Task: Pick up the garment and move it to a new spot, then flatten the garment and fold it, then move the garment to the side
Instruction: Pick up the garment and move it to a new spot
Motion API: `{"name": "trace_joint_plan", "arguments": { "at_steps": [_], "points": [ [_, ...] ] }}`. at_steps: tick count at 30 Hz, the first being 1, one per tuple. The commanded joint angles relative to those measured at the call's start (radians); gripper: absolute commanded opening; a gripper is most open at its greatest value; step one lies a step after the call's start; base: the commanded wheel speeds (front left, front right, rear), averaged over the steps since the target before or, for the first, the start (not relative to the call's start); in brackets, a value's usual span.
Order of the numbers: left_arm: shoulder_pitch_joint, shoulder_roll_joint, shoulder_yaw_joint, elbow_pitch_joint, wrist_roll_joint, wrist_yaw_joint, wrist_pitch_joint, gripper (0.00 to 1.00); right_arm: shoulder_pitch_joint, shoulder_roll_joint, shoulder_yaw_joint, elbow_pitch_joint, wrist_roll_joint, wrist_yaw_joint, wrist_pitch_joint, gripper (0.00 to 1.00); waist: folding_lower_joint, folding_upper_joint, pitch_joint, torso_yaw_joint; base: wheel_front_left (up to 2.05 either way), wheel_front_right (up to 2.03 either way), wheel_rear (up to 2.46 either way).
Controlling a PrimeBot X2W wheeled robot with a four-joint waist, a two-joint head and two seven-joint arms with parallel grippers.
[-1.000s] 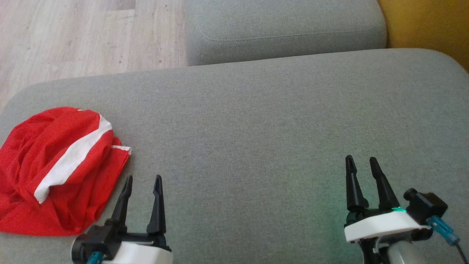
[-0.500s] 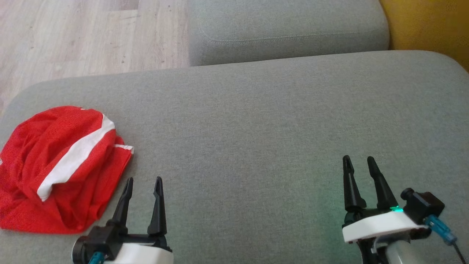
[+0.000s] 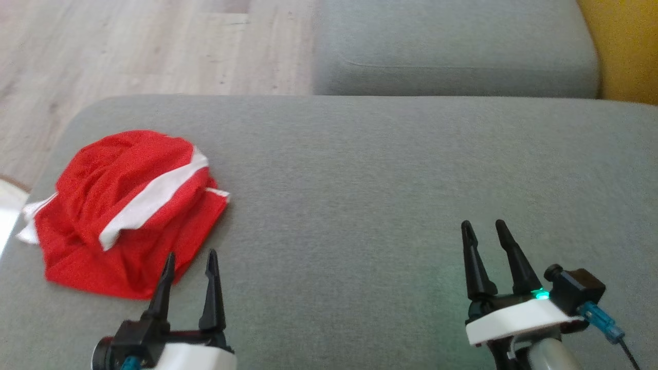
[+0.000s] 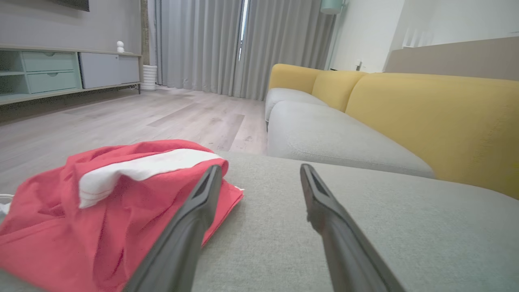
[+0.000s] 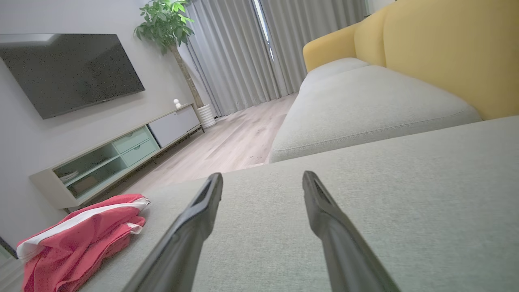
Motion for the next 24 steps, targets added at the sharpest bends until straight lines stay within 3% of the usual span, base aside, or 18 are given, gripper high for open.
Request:
{"name": "trace_joint_plan", "arguments": {
  "at_steps": [1, 14, 24],
  "points": [
    [-0.012, -0.002, 0.042, -0.034, 0.010, 0.003, -0.009, 1.00, -0.013, -0.007, 0.028, -0.036, -0.002, 0.008, -0.011, 1.00, 0.0000, -0.0001, -0.010, 0.031, 0.00, 0.00, 0.00],
    [0.018, -0.002, 0.076, -0.060, 0.026, 0.002, -0.009, 1.00, 0.004, -0.007, 0.097, -0.041, 0.004, 0.008, -0.011, 1.00, 0.0000, -0.0001, -0.032, 0.163, 0.00, 0.00, 0.00],
    [0.033, -0.002, 0.089, -0.071, 0.037, 0.003, -0.009, 1.00, 0.010, -0.007, 0.124, -0.040, 0.018, 0.008, -0.011, 1.00, 0.0000, -0.0001, -0.039, 0.197, 0.00, 0.00, 0.00]
  ]
}}
